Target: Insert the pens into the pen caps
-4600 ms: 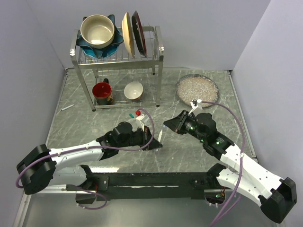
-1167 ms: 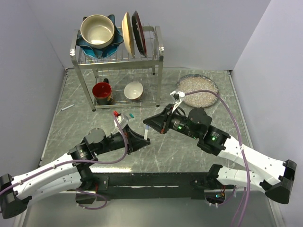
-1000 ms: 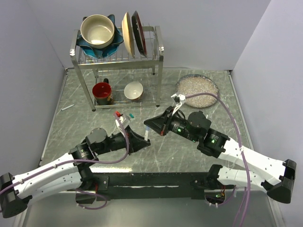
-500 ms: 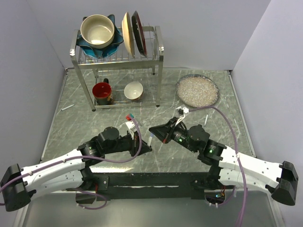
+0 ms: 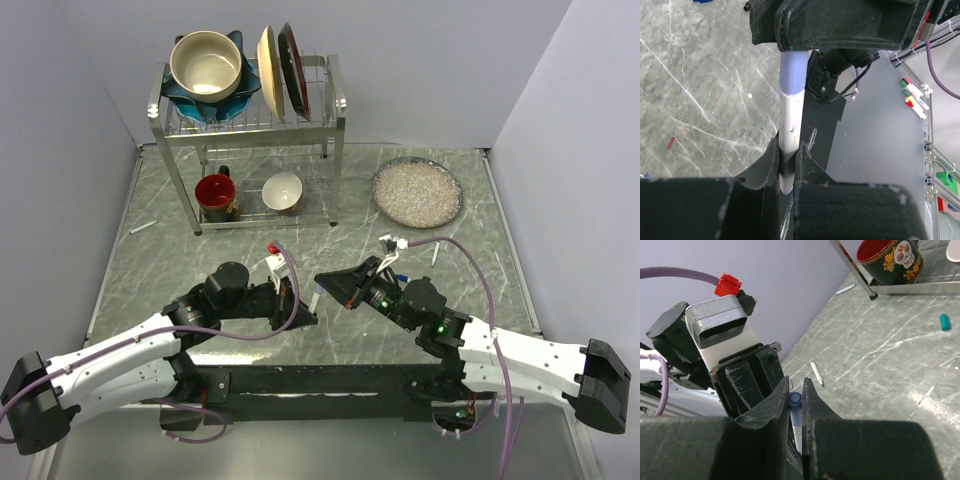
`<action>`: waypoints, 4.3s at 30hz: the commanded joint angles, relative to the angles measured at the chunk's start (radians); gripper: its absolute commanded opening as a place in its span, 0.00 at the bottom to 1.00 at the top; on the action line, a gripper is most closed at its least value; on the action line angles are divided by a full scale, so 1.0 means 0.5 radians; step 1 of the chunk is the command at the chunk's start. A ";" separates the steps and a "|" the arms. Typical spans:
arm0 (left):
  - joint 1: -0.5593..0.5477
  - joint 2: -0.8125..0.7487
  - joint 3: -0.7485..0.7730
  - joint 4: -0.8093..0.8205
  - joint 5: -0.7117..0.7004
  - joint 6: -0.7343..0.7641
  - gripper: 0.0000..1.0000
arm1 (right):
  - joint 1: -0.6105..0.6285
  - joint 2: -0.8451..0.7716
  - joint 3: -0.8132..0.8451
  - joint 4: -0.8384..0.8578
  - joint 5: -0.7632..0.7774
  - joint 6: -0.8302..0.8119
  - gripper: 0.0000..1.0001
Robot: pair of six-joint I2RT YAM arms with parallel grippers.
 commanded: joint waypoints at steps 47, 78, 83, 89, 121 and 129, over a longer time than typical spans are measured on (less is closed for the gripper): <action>0.536 -0.014 0.566 0.283 -0.624 0.025 0.01 | 0.829 0.587 0.213 -0.694 -0.527 0.218 0.00; 0.736 -0.149 0.397 0.556 0.324 -0.089 0.01 | 0.863 0.354 0.118 -0.823 -0.756 -0.399 0.00; 0.736 -0.110 0.397 0.581 0.361 -0.107 0.01 | 0.863 0.354 0.204 -0.835 -0.729 -0.372 0.00; 0.733 -0.070 0.415 0.547 0.471 -0.141 0.01 | 0.829 0.299 0.458 -0.961 -0.447 -0.255 0.00; 0.233 1.127 0.369 -0.048 -0.715 -0.769 0.12 | 0.697 -0.406 0.588 -1.707 1.069 0.147 0.66; 0.141 1.256 0.323 -0.208 -0.878 -0.874 0.25 | 0.697 -0.431 0.554 -1.756 1.090 0.181 0.66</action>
